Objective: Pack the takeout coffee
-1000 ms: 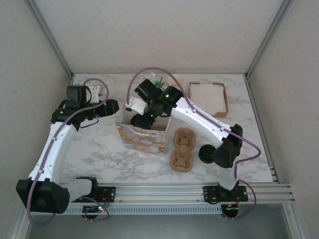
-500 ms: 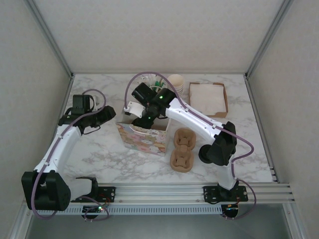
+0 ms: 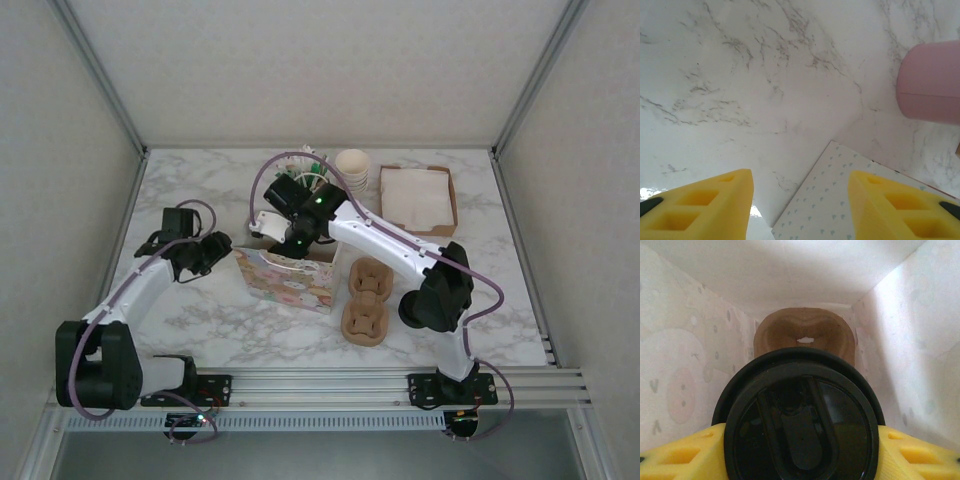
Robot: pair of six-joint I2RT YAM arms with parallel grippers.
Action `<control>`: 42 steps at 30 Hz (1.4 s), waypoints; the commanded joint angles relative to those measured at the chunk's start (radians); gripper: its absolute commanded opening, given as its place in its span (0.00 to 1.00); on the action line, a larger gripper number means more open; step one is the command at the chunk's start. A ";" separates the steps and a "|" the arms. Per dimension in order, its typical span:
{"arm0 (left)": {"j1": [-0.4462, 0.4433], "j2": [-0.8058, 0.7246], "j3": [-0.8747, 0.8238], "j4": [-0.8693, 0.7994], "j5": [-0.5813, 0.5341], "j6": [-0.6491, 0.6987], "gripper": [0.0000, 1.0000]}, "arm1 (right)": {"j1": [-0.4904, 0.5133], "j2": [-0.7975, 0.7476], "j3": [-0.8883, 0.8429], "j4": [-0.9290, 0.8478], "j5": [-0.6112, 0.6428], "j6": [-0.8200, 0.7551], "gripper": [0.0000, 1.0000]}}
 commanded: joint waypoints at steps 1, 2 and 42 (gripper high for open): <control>-0.015 0.028 -0.021 0.049 -0.020 -0.026 0.53 | 0.005 0.029 -0.030 0.010 0.014 -0.015 0.54; -0.016 0.036 -0.026 0.059 -0.020 -0.028 0.53 | 0.005 0.032 -0.035 0.007 0.019 -0.015 0.55; -0.079 0.157 -0.068 0.138 -0.028 -0.032 0.55 | 0.015 0.009 -0.161 0.150 -0.028 0.035 0.53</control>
